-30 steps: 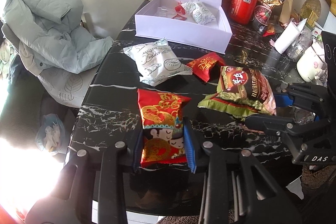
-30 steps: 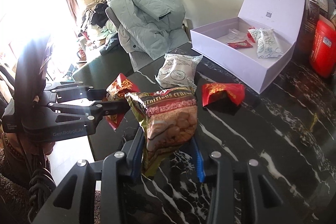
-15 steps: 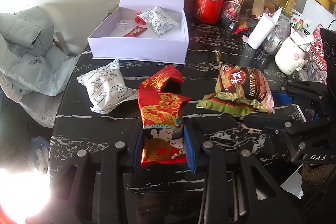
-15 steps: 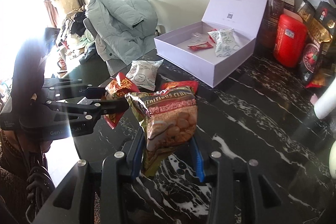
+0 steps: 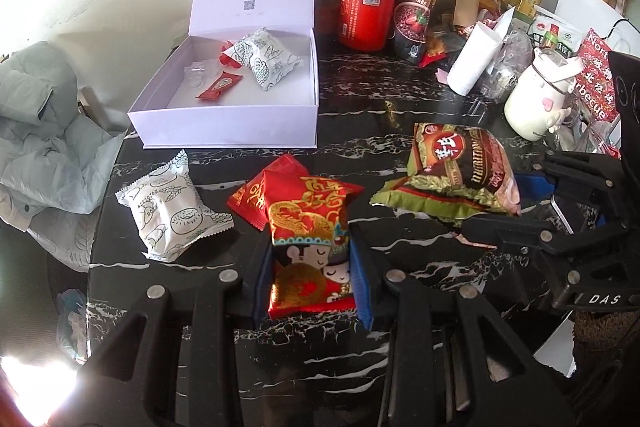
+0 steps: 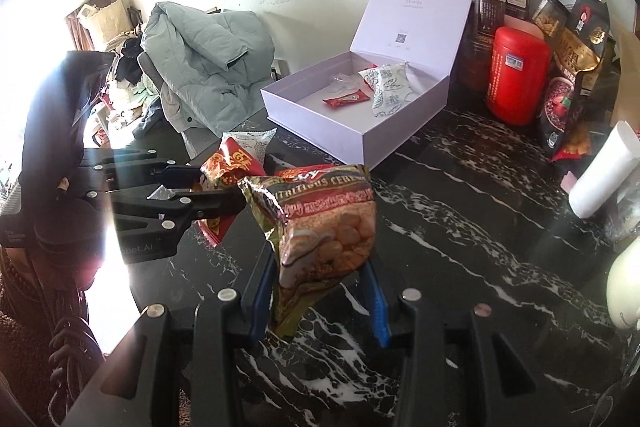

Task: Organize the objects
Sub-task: 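Lift the cartoon snack bag with the left gripper while the right lifts the cereal bag, then carry the cartoon snack bag and cereal bag over the lavender box with both grippers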

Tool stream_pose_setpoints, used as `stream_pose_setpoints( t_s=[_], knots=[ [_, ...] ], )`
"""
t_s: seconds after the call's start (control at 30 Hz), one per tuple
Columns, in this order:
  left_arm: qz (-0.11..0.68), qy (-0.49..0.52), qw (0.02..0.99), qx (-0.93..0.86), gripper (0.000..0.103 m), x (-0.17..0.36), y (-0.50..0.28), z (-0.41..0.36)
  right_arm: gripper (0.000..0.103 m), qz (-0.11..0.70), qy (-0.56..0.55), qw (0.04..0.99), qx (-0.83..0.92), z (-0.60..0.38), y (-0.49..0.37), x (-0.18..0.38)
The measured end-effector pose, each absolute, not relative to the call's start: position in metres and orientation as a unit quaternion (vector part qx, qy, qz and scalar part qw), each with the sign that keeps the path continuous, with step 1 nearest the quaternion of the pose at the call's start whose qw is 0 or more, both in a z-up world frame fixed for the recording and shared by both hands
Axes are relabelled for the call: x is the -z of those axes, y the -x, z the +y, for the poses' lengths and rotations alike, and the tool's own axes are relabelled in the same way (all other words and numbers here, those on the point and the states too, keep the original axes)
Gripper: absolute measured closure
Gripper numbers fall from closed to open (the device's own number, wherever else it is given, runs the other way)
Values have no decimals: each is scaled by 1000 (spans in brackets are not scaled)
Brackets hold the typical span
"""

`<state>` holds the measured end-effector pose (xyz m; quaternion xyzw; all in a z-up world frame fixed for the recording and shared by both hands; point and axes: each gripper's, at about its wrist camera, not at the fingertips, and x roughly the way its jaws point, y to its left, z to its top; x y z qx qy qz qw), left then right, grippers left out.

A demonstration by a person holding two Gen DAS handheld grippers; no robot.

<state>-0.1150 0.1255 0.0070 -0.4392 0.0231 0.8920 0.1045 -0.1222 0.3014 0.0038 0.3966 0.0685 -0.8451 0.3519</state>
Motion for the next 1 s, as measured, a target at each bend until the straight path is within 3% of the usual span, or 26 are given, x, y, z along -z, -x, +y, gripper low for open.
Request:
stream_pose_setpoints(
  t_s=[1.0],
  knots=[
    [34,436,92,-895,71,-12,210,98,62,78,-394,388,829,261,222,-5]
  ],
)
